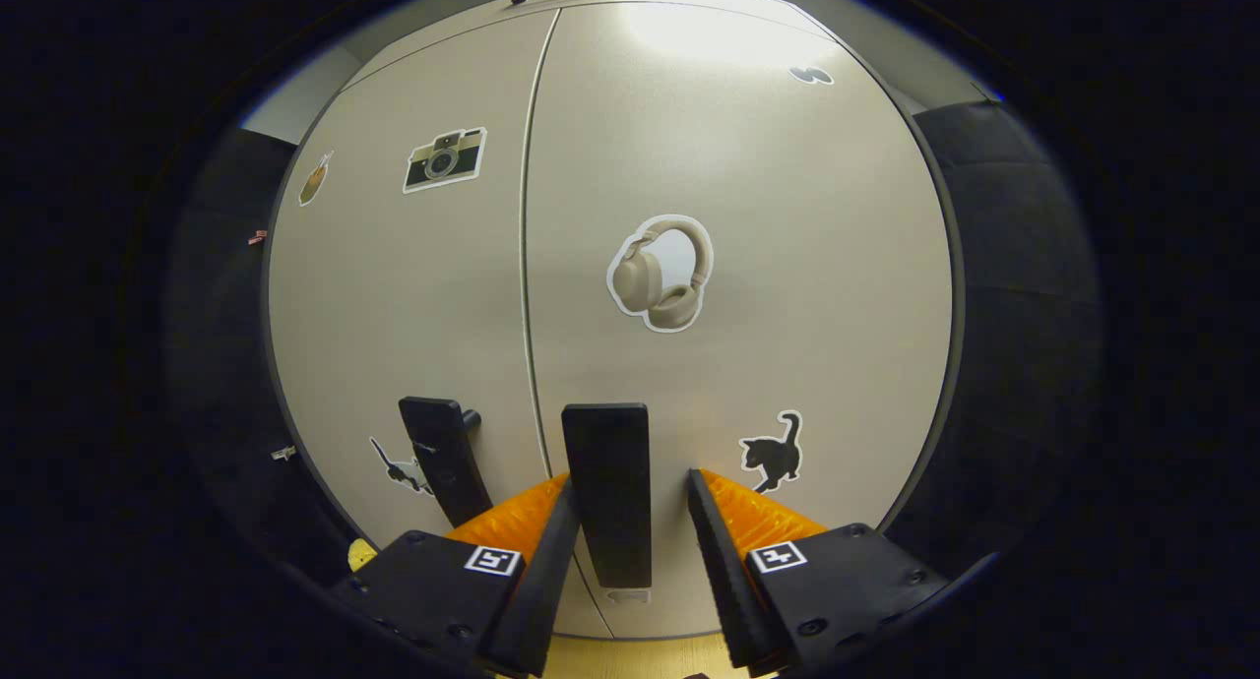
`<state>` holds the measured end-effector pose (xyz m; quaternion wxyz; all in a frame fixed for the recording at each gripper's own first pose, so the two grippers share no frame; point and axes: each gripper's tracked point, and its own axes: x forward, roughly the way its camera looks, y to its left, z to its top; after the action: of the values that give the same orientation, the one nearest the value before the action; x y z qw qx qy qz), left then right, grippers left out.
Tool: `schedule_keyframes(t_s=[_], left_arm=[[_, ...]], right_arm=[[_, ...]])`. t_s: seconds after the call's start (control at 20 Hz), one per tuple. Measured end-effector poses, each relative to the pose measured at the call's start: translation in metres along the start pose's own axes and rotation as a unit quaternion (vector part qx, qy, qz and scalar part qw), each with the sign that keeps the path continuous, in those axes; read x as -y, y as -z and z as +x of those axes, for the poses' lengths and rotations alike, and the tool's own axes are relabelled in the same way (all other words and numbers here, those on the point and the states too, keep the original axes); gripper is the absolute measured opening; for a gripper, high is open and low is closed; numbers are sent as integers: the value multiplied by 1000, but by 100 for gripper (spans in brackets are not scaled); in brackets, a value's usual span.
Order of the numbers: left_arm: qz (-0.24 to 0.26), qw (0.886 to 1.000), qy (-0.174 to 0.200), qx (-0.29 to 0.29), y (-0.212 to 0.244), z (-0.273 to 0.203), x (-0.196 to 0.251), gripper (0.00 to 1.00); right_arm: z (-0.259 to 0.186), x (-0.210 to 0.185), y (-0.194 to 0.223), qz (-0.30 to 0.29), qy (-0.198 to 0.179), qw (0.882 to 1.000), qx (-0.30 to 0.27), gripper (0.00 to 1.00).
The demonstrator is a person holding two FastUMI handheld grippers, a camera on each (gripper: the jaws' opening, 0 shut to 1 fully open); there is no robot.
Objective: Open the right door of the double-door shoe cabinet with the right hand, and open the left door with the left hand.
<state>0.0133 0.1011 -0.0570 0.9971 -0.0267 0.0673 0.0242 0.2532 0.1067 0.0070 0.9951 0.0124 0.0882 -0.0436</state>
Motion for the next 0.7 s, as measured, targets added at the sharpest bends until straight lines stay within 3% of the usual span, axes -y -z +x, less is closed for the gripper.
schedule_keyframes(t_s=[0.15,0.2,0.7], left_arm=[[1,1000,2,-1,2,-3,-4,95],[2,1000,2,-2,3,-4,-6,95],[-5,1000,17,-17,17,-20,-17,95]], right_arm=[[-3,-8,3,11,-6,1000,-7,60],[-2,-9,1,6,-1,1000,-3,40],[-15,-8,5,6,-29,1000,-5,20]])
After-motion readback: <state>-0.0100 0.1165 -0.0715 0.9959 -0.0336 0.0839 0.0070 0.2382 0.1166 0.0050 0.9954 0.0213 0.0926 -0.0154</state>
